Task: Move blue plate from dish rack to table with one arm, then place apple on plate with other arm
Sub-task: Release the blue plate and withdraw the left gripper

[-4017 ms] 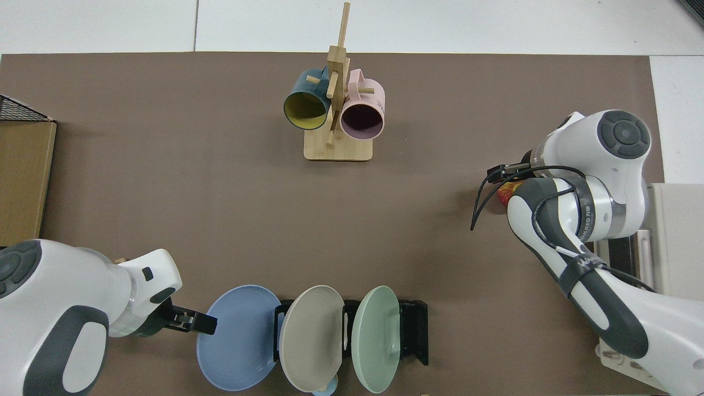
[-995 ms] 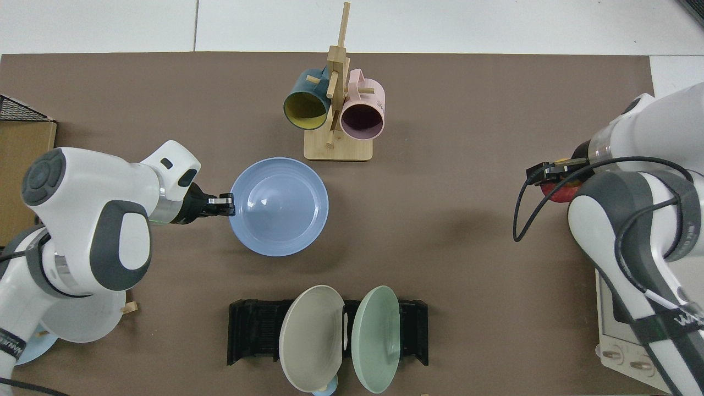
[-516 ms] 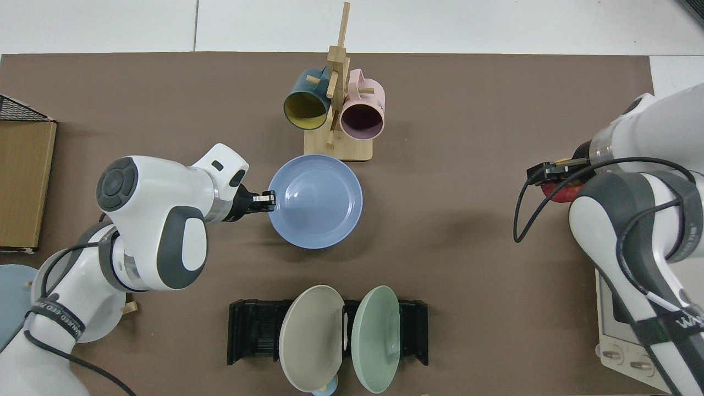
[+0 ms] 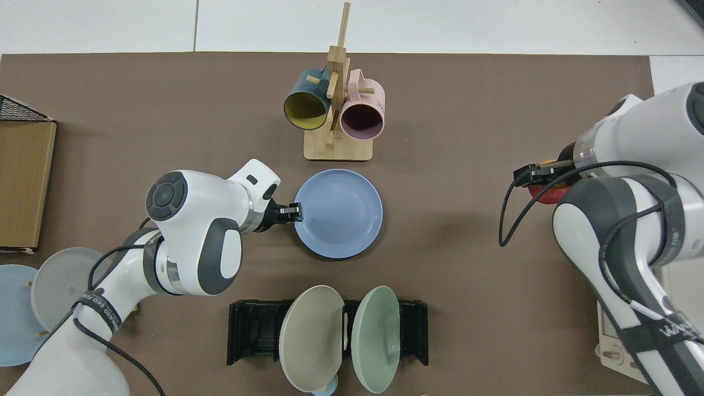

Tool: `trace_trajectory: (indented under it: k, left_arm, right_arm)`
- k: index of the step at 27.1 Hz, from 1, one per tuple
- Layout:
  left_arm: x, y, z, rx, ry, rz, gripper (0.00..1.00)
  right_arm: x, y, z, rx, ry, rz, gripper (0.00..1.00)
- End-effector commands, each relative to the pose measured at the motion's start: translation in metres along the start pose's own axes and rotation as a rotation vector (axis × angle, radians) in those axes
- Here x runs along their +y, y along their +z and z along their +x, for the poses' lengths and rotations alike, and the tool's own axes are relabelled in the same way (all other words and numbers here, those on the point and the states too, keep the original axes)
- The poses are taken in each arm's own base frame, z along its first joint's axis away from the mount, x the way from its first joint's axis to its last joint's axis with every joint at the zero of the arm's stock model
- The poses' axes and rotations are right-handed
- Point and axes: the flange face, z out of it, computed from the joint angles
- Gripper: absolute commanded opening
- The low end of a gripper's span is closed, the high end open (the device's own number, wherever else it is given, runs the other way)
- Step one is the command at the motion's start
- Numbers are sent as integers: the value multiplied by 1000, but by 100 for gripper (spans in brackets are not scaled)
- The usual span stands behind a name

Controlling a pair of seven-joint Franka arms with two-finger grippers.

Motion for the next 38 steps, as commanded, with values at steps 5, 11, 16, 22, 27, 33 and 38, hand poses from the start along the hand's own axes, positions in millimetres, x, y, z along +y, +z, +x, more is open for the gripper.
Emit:
trace_trajectory:
  k: [5,11,16,22,27,33,38]
  left_arm:
    - [-2,-32,7,34,-4,-2,98]
    - [-14,-99,22,26,22,61,99]
    - [-30,-170,24,28,67,188,99]
    - [-26,-223,21,-33,129,344,99]
    - [-34,-277,21,-72,128,364,99]
    - [-34,-317,8,-55,187,365,99]
    - [-37,-335,-4,-52,234,365,99]
  right_arm:
    - [-27,-9,-10,-12,45,0,6]
    - [-49,-10,-14,-13,59,9,6]
    - [-76,-10,-18,-14,73,10,5]
    - [-107,-12,-26,-22,88,8,5]
    - [-145,-15,-33,-16,117,9,4]
    - [-186,-16,-44,-16,163,14,1]
    - [-217,-18,-52,-17,190,26,0]
